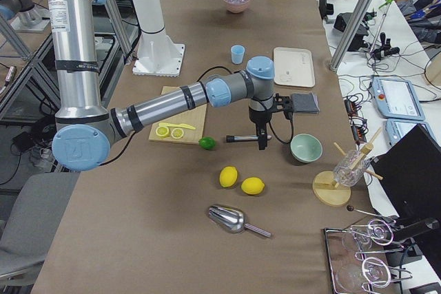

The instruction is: Mash ice and strawberries in cup

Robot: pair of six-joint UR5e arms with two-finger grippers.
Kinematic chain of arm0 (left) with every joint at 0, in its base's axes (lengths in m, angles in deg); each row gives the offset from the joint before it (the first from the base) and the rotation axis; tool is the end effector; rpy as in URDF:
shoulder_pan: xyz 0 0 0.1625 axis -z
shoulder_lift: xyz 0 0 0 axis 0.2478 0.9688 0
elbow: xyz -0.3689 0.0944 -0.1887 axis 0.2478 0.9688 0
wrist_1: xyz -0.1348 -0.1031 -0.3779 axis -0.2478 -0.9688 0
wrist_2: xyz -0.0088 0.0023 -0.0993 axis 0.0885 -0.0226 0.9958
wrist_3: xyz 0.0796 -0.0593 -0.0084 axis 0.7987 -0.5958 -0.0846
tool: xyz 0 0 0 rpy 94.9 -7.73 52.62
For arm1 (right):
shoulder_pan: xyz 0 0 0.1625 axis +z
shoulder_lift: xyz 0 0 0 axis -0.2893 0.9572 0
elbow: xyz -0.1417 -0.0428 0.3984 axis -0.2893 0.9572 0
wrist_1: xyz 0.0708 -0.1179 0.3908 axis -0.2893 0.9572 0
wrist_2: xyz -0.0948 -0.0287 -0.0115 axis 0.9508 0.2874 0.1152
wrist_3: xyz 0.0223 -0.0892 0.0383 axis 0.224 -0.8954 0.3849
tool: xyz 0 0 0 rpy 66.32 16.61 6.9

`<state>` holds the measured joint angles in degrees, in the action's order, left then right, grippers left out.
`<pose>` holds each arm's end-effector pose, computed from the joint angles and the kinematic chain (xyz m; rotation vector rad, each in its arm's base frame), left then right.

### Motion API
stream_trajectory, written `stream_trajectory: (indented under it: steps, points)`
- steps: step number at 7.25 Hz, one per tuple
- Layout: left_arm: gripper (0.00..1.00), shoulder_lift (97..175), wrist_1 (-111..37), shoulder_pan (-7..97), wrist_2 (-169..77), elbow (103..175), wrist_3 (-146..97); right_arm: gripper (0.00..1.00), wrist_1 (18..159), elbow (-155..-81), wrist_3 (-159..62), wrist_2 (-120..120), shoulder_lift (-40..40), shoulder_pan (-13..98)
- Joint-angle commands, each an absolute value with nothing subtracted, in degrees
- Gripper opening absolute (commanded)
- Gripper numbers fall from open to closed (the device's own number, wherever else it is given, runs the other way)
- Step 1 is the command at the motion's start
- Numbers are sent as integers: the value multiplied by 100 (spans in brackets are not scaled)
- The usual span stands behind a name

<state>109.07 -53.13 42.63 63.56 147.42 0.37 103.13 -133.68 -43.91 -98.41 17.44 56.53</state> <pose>0.1950 -0.4237 0.5529 0.6224 0.8511 0.9664 -0.0678 -0.5119 0.4909 0.1444 -0.6183 -0.0225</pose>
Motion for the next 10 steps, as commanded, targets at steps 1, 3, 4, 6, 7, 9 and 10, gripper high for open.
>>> stream_trajectory:
  steps: [1, 3, 4, 6, 7, 9, 10]
  points:
    - [96, 10862, -5310, 4260, 6281, 14725, 27, 100, 10313, -13386, -4378, -9841, 1748, 5648]
    - [96, 10871, -5310, 4199, 6043, 14602, 18, 100, 10304, -13386, -4255, -9841, 1757, 5622]
    - [96, 10862, -5310, 4147, 6026, 14584, 18, 100, 10313, -13386, -4255, -9841, 1757, 5622]
    - [96, 10862, -5310, 4024, 5938, 14584, 18, 100, 10313, -13377, -4255, -9832, 1757, 5613]
    - [69, 10758, -5310, 4032, 5938, 14619, 18, 100, 10313, -13377, -4255, -9832, 1757, 5613]
    - [0, 10748, -5301, 4032, 5955, 14654, 10, 100, 10313, -13368, -4255, -9832, 1757, 5613]
    - [0, 10748, -5301, 4041, 5973, 14672, 9, 100, 10313, -13368, -4255, -9832, 1757, 5613]
